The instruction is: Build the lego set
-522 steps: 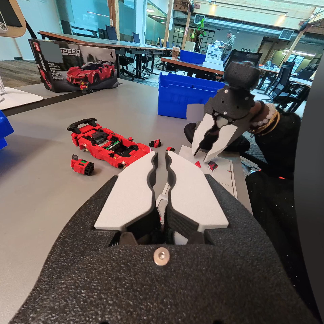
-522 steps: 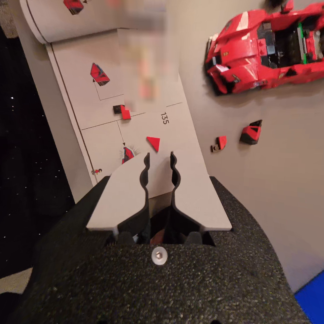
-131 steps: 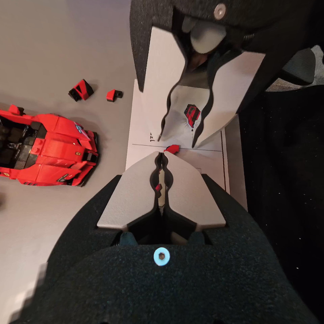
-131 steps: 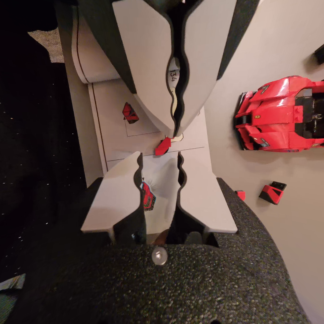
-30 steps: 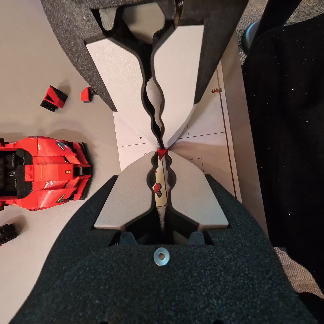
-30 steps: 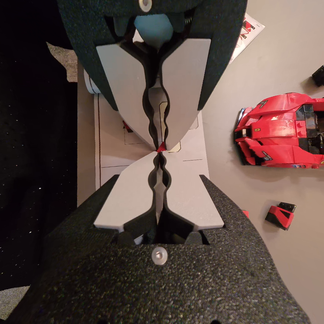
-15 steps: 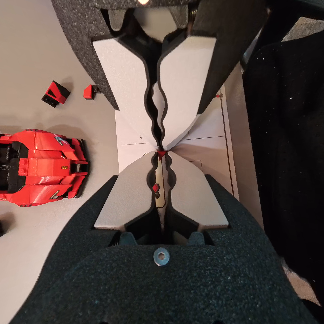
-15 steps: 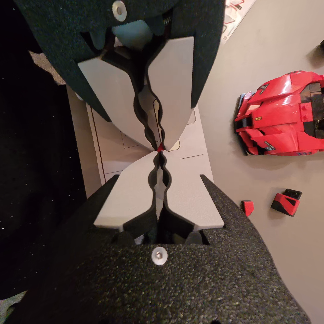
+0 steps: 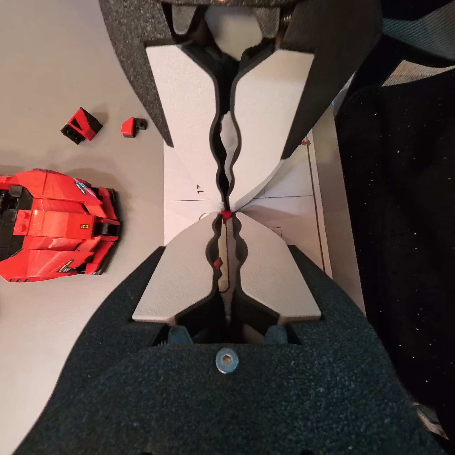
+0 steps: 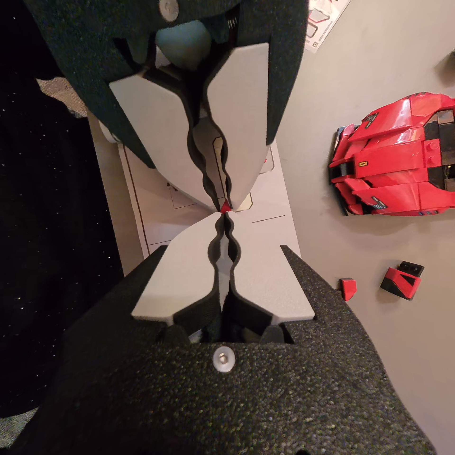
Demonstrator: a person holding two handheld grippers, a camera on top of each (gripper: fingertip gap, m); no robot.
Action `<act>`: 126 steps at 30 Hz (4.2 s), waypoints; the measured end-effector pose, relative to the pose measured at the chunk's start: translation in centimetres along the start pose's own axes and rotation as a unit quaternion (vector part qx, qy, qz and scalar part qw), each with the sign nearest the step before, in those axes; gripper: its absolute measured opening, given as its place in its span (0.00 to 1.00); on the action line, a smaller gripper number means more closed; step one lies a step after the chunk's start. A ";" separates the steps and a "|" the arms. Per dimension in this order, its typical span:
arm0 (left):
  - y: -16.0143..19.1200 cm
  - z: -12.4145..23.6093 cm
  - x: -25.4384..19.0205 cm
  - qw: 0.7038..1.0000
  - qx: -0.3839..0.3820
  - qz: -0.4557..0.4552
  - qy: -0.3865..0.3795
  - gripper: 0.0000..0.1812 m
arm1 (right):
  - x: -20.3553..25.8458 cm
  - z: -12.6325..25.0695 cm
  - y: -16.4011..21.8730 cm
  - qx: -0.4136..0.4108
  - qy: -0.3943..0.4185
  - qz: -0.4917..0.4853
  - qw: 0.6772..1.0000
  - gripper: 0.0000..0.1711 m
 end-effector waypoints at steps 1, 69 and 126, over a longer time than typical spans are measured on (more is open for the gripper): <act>0.1 0.1 0.0 1.000 -0.002 0.005 0.003 0.04 | 0.0 0.0 0.0 0.000 0.000 0.001 1.000 0.00; -0.8 1.6 -0.8 0.988 -0.100 -0.098 -0.071 0.00 | 0.8 1.2 1.7 -0.035 -0.010 0.061 0.997 0.08; 2.8 4.4 -2.5 0.999 -0.052 -0.018 -0.001 0.03 | -0.5 1.3 1.6 -0.012 0.014 0.073 0.997 0.07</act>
Point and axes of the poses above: each gripper's, where its closed fingertips meet, z back along the fingers, y out of its underside, x = y × z across the jaws, the point moved 5 cm from there along z, back along the fingers, and after that the axes turned 1 degree about z, right-handed, at the moved point
